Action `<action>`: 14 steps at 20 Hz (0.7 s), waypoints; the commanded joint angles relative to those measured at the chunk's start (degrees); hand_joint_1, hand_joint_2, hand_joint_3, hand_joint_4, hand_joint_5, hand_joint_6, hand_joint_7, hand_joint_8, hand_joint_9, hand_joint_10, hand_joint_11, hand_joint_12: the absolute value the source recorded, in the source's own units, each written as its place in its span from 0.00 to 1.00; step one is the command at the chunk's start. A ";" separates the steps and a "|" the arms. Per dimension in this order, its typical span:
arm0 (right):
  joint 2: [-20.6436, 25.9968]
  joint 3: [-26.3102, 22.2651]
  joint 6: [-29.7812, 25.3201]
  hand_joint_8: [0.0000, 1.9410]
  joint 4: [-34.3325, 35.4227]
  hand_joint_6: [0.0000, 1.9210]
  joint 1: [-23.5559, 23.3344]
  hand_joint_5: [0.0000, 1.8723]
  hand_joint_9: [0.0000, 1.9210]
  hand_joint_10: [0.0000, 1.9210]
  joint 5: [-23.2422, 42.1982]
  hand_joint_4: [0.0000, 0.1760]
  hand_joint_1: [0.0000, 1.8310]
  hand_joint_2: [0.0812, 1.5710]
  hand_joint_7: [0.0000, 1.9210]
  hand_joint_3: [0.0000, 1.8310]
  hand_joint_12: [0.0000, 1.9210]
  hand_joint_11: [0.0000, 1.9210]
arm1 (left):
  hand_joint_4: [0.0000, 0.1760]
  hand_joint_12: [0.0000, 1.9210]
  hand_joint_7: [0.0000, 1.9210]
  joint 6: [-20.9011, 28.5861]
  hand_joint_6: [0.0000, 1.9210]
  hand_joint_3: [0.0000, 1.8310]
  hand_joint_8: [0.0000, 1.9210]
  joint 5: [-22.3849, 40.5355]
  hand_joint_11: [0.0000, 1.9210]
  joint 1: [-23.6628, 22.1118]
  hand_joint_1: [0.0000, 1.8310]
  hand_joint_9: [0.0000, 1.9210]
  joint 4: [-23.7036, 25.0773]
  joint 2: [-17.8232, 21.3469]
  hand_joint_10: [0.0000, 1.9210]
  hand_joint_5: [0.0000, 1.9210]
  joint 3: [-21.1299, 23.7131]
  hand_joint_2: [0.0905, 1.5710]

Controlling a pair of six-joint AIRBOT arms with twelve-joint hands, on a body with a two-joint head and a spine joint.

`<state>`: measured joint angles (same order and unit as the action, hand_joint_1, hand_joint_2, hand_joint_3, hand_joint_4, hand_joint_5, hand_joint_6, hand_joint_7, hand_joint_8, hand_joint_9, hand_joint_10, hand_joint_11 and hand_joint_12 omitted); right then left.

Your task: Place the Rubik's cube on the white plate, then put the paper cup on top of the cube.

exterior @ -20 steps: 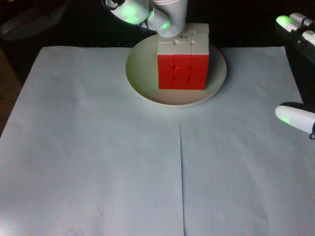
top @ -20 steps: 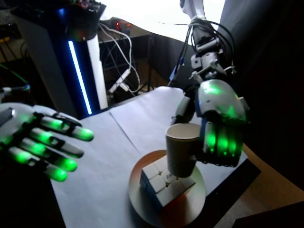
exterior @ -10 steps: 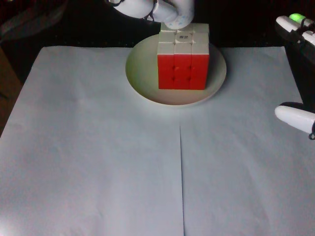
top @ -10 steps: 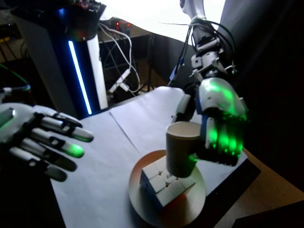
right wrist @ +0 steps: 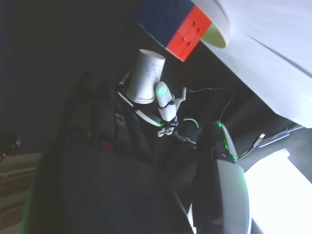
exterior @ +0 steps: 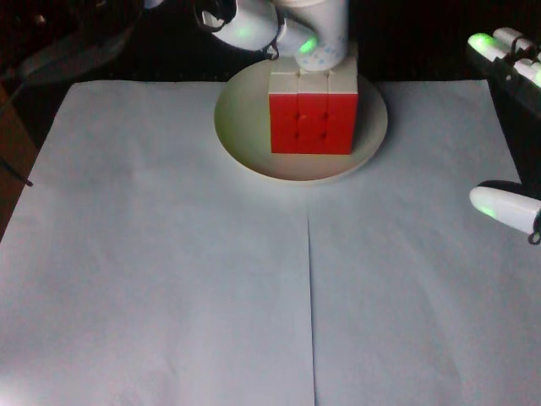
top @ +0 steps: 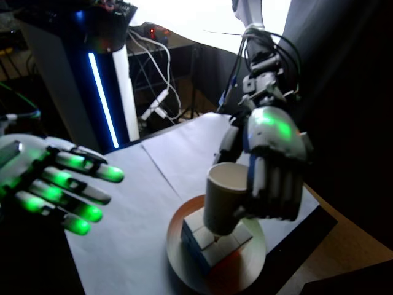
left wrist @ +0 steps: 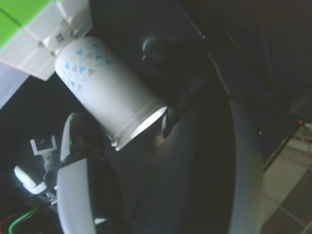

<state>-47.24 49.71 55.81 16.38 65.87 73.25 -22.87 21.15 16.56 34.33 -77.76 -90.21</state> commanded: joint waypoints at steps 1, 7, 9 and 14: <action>0.10 0.27 -0.08 0.00 -0.37 0.00 -0.37 0.00 0.09 0.00 7.18 0.47 0.29 0.72 0.01 0.00 0.33 0.00 | 0.00 1.00 0.13 0.34 0.81 0.00 0.74 5.77 0.18 -0.49 0.49 0.14 -1.48 -0.03 0.88 0.09 -0.43 0.80; 0.08 0.27 -0.08 0.00 -0.28 0.00 -0.33 0.00 0.09 0.00 7.18 0.45 0.29 0.72 0.01 0.00 0.31 0.00 | 0.12 0.98 0.22 0.36 0.31 0.00 0.12 5.39 0.00 -0.06 0.44 0.10 -1.43 -0.14 0.46 0.13 -0.52 0.74; 0.05 0.27 -0.08 0.00 -0.25 0.00 -0.33 0.00 0.09 0.00 7.18 0.31 0.29 0.72 0.01 0.00 0.30 0.00 | 0.23 0.95 0.20 0.37 0.09 0.00 0.00 5.50 0.00 -0.05 0.42 0.08 -1.43 -0.14 0.39 0.15 -0.52 0.72; 0.04 0.27 -0.08 0.00 -0.22 0.00 -0.33 0.00 0.09 0.00 7.18 0.41 0.30 0.72 0.01 0.00 0.30 0.00 | 0.64 0.86 0.09 0.40 0.00 0.00 0.00 5.50 0.00 -0.04 0.38 0.02 -1.43 -0.13 0.28 0.09 -0.52 0.71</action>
<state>-47.24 49.69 55.79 16.51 65.87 73.25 -22.83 20.86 16.97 34.37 -77.78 -90.45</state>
